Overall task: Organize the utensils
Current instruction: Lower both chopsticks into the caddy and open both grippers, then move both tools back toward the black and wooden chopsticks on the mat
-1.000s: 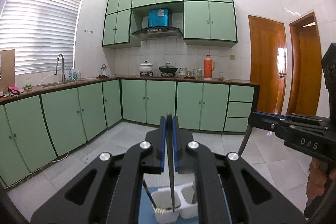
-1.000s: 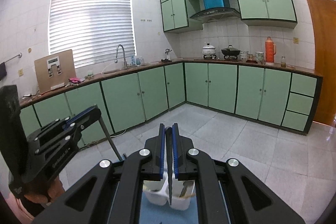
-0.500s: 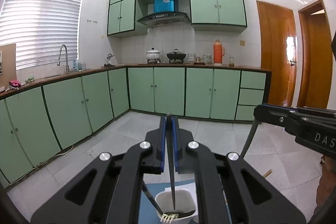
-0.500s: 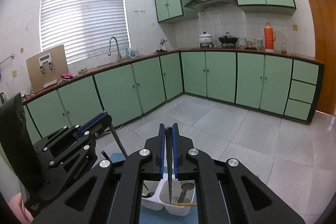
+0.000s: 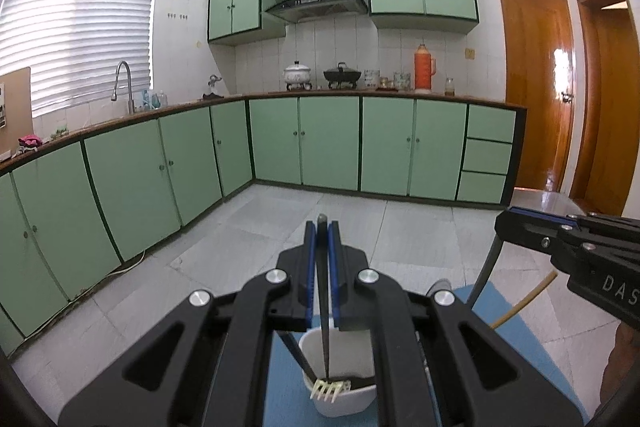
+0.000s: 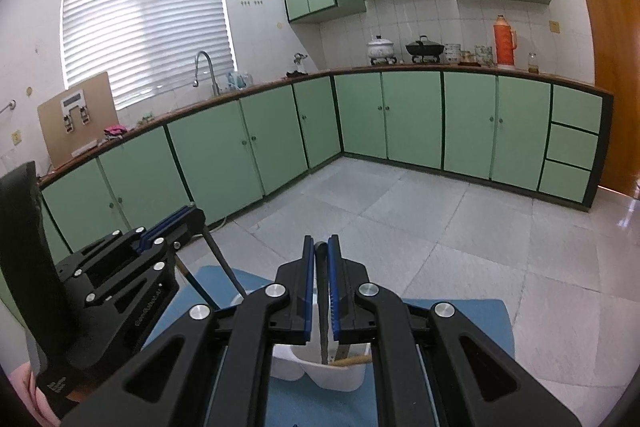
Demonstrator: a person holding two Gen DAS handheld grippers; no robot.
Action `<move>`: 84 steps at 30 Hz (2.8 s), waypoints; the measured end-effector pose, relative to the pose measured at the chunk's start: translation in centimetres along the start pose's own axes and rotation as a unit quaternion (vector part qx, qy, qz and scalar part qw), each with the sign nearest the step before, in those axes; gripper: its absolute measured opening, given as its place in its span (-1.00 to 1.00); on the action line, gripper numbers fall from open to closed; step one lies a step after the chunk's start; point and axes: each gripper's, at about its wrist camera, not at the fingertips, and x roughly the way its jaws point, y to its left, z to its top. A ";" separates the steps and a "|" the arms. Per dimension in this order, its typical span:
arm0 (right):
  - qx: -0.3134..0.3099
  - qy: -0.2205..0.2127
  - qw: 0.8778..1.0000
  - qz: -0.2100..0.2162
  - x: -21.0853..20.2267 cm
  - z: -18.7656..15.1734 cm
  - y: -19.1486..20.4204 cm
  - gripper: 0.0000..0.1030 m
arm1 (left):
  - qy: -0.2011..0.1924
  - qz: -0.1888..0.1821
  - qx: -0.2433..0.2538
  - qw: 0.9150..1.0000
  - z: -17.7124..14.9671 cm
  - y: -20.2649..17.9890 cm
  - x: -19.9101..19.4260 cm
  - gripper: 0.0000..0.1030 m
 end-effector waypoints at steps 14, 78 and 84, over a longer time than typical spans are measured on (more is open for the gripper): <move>0.019 -0.006 1.000 -0.024 -1.0 -0.3 -1.9 -0.53 | 0.013 -0.001 -0.017 1.000 -0.8 1.3 -0.5 -0.20; 0.043 0.146 0.987 -0.060 -14.4 -30.0 6.0 -0.02 | 0.157 0.016 -0.010 0.987 -24.5 2.0 -19.7 0.89; 0.039 0.159 0.985 -0.052 -13.7 -30.8 6.8 -0.44 | 0.167 0.017 -0.013 0.986 -25.4 1.9 -19.6 0.89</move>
